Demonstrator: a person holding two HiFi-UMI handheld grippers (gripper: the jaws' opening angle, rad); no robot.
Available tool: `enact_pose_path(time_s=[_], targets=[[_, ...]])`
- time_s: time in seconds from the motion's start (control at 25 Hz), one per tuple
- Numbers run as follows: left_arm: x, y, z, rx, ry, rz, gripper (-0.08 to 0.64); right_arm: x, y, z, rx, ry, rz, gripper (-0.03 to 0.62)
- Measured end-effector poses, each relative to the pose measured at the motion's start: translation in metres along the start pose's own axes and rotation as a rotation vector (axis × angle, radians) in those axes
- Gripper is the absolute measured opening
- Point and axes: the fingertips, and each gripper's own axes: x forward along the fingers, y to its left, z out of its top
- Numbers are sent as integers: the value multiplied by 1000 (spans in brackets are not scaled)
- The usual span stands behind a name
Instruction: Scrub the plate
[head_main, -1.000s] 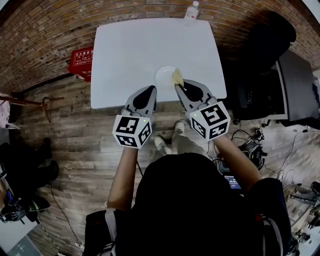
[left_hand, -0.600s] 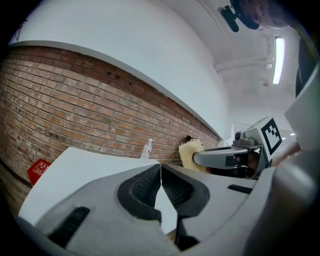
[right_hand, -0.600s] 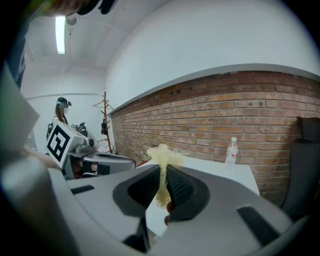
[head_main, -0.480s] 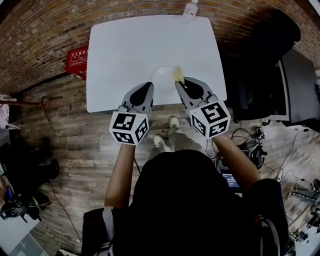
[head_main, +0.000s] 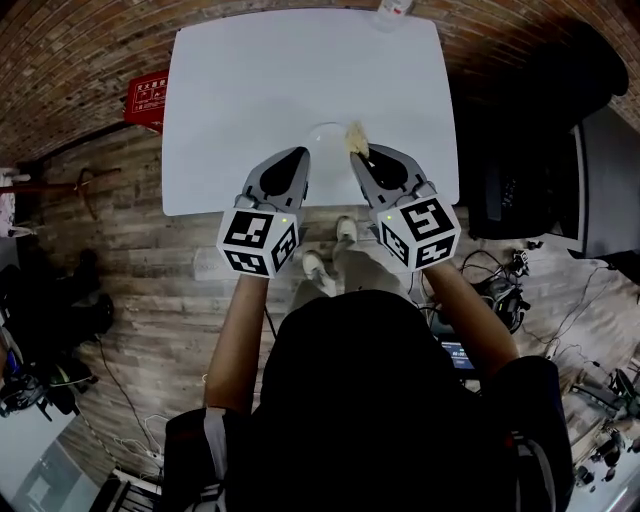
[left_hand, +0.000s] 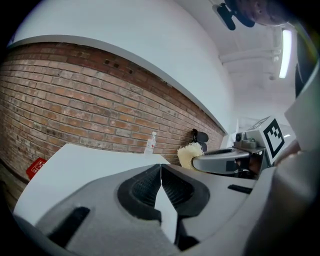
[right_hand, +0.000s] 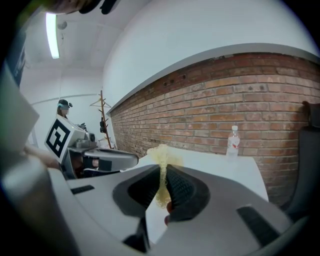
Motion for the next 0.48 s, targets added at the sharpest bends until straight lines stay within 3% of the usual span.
enact_pose_path(time_s=[0.36, 0.48], targets=[[20, 26, -31, 41, 69, 51, 20, 26, -19, -31, 5, 63, 23, 43], [22, 27, -40, -23, 55, 36, 20, 29, -27, -41, 7, 76, 15, 43]])
